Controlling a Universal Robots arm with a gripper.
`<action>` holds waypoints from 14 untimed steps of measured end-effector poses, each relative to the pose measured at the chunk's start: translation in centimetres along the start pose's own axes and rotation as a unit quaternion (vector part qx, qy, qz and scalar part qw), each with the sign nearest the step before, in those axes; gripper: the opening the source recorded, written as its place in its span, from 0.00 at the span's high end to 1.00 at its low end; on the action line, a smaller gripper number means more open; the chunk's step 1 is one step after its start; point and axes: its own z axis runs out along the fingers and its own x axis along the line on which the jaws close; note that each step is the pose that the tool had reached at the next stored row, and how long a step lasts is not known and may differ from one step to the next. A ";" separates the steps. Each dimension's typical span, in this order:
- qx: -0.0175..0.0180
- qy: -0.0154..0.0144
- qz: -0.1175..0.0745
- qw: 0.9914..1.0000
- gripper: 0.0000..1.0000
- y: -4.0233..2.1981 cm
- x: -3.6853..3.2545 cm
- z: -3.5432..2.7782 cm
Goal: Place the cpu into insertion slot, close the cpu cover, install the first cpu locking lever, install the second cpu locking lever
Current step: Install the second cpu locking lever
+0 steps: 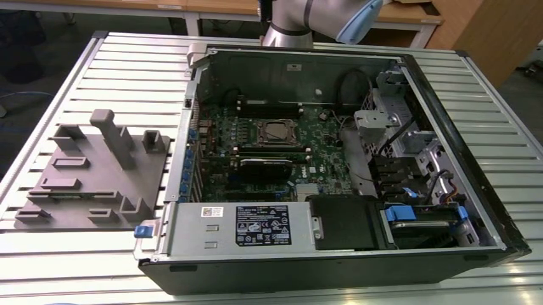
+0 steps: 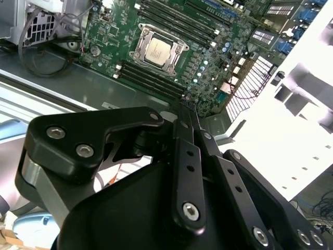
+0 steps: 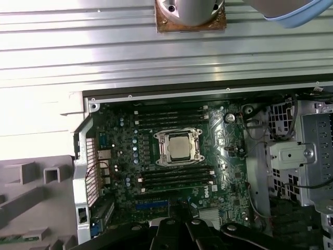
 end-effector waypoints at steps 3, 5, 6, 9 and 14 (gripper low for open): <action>-0.001 0.000 0.000 1.000 0.90 0.00 0.00 0.04; -0.001 0.000 0.000 1.000 0.90 0.00 0.00 0.05; -0.002 0.000 0.000 1.000 0.90 0.00 0.00 0.06; -0.002 0.000 0.000 1.000 0.90 0.00 0.01 0.09; -0.003 0.001 0.000 1.000 0.90 -0.01 0.01 0.13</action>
